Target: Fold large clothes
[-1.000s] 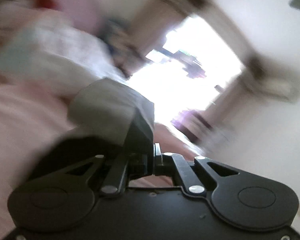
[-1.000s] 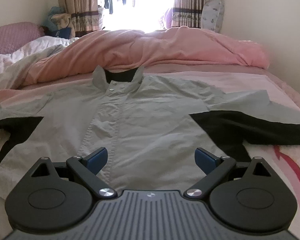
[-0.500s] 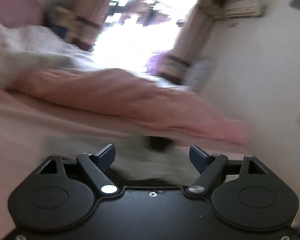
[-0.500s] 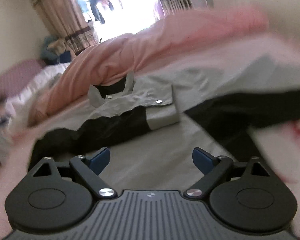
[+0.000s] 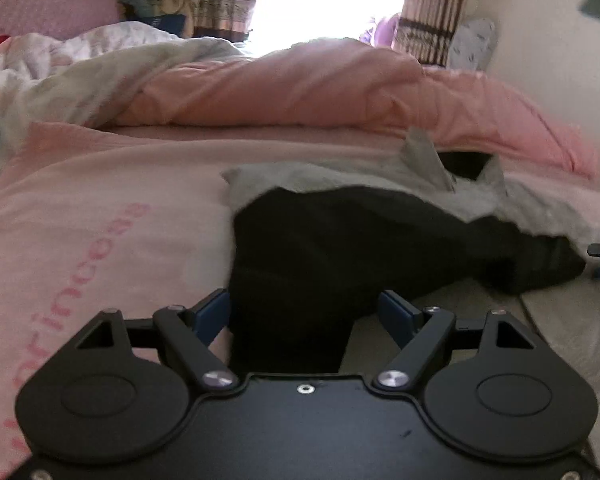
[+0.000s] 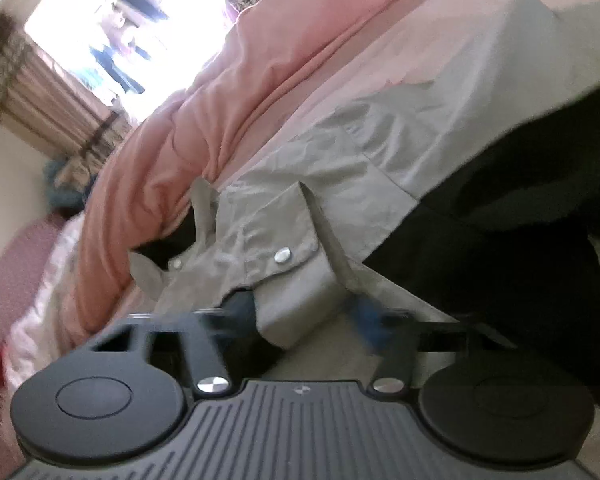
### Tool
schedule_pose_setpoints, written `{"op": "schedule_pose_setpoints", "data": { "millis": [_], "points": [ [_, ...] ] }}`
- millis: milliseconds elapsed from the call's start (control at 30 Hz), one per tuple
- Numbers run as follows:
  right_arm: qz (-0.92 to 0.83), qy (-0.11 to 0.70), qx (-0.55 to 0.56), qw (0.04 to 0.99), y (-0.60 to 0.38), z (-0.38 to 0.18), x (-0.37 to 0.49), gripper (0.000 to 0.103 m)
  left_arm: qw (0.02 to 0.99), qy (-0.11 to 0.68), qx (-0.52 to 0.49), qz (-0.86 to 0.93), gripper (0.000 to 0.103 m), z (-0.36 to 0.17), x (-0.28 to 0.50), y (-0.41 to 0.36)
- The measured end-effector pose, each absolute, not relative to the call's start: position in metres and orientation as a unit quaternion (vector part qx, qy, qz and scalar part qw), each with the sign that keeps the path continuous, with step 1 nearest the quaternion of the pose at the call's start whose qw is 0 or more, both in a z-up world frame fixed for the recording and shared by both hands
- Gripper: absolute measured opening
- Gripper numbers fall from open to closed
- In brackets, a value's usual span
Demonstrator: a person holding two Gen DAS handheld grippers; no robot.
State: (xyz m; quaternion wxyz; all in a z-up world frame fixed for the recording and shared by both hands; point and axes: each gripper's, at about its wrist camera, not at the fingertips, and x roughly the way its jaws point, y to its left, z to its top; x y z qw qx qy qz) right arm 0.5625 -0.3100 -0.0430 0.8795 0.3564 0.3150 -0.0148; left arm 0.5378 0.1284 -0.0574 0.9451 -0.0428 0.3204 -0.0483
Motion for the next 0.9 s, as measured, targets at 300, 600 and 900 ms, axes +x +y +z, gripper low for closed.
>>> {"op": "schedule_pose_setpoints", "data": {
  "millis": [300, 600, 900],
  "points": [
    [-0.037, 0.300, 0.310, 0.901, -0.334, -0.028, 0.538, 0.004, 0.936, 0.344, -0.051, -0.052, 0.080, -0.070, 0.555, 0.121],
    [-0.072, 0.293, 0.268, 0.915, -0.334, -0.020, 0.527, 0.034, 0.940, 0.333, -0.067, -0.035, 0.081, -0.039, 0.548, 0.138],
    [-0.007, 0.285, 0.214, 0.934, -0.280, 0.004, 0.560, 0.035, 0.944, 0.307, -0.091, -0.077, 0.081, -0.025, 0.599, 0.102]
  ]
}}
